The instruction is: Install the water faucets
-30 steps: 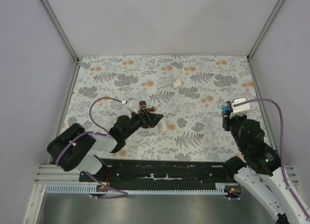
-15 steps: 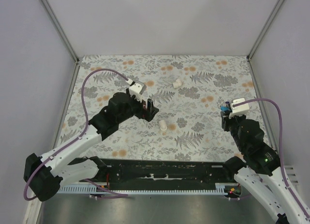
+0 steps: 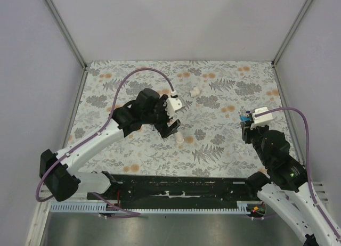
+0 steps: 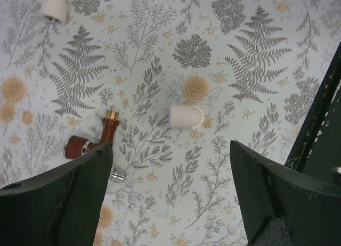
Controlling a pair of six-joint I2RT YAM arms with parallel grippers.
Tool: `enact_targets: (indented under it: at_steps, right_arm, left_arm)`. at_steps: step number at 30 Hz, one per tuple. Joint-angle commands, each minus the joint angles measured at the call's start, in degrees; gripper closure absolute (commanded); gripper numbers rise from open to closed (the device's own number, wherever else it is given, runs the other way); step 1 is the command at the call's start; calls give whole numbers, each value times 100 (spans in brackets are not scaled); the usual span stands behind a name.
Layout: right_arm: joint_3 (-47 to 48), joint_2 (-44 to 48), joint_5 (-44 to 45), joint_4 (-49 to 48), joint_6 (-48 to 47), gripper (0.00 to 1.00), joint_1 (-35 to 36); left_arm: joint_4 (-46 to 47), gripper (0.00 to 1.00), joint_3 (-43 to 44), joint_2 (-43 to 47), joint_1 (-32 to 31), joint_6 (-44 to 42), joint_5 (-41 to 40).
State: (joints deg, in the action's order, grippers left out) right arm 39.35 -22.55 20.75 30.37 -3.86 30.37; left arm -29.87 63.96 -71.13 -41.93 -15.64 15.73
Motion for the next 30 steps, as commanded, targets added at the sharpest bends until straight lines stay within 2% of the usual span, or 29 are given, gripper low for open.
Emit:
enact_targets:
  at_steps: [1, 4, 10, 18, 30]
  right_arm:
    - [-15, 39, -89, -348, -98, 100, -5]
    - [-42, 127, -133, -339, -98, 100, -5]
    - [-51, 180, -273, -348, -71, 100, -5]
    - [-68, 286, -344, -356, -89, 100, 4]
    - [-86, 339, -432, -365, -89, 100, 4]
  left_arm:
    - [-441, 6, 467, -514, -420, -1677, 125]
    - [-380, 6, 468, -831, -640, -2205, 36]
    - [-239, 6, 310, -1411, -693, -2865, 615]
    - [-160, 8, 555, -2404, -693, -3243, 809]
    - [-432, 12, 1013, -3337, -737, -3428, 423]
